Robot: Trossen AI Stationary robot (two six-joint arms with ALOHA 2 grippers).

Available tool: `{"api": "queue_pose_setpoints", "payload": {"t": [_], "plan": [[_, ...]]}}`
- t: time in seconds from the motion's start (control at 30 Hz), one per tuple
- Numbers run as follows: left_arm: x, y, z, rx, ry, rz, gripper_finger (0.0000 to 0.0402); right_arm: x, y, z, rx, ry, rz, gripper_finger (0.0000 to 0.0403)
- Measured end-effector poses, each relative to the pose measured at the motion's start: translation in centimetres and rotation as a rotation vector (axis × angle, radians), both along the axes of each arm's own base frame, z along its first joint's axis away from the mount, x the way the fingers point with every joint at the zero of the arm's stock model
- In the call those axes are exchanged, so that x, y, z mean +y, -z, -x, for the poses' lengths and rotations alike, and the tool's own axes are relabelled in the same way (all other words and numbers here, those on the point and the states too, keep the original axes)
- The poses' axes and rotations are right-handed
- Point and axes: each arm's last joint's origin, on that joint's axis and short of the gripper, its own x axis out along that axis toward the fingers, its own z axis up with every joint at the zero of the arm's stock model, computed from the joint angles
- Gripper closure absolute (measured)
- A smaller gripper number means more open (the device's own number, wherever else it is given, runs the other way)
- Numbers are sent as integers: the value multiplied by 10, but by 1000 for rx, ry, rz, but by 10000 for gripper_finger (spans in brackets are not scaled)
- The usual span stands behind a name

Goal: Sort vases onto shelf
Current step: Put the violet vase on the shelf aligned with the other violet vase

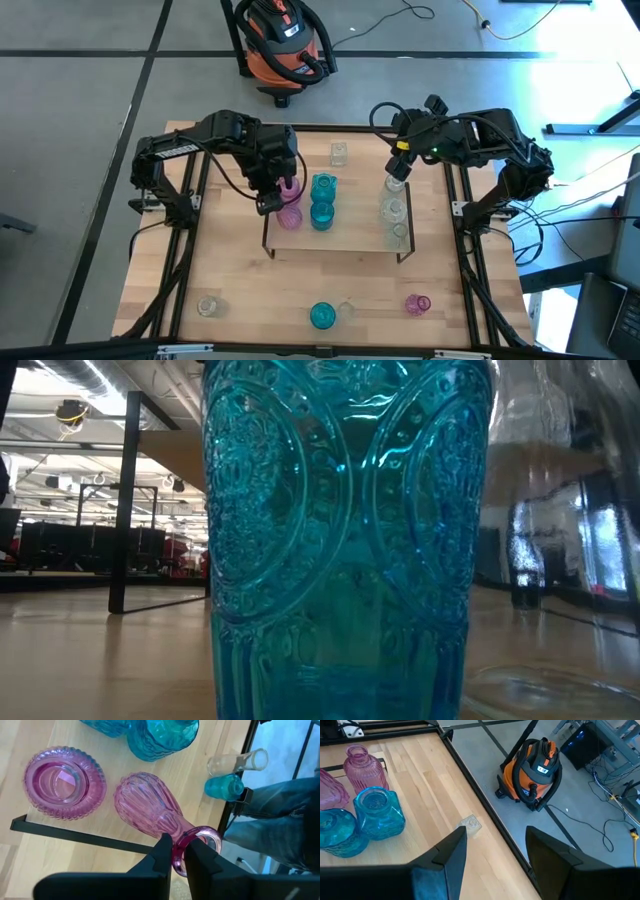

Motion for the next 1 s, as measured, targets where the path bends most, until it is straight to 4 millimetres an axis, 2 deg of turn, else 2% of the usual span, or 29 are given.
{"api": "queue_pose_setpoints", "payload": {"t": [1.0], "plan": [[1,0,0,-15,50,-57,362,4,2,-1,-26,-45,-140,217]]}}
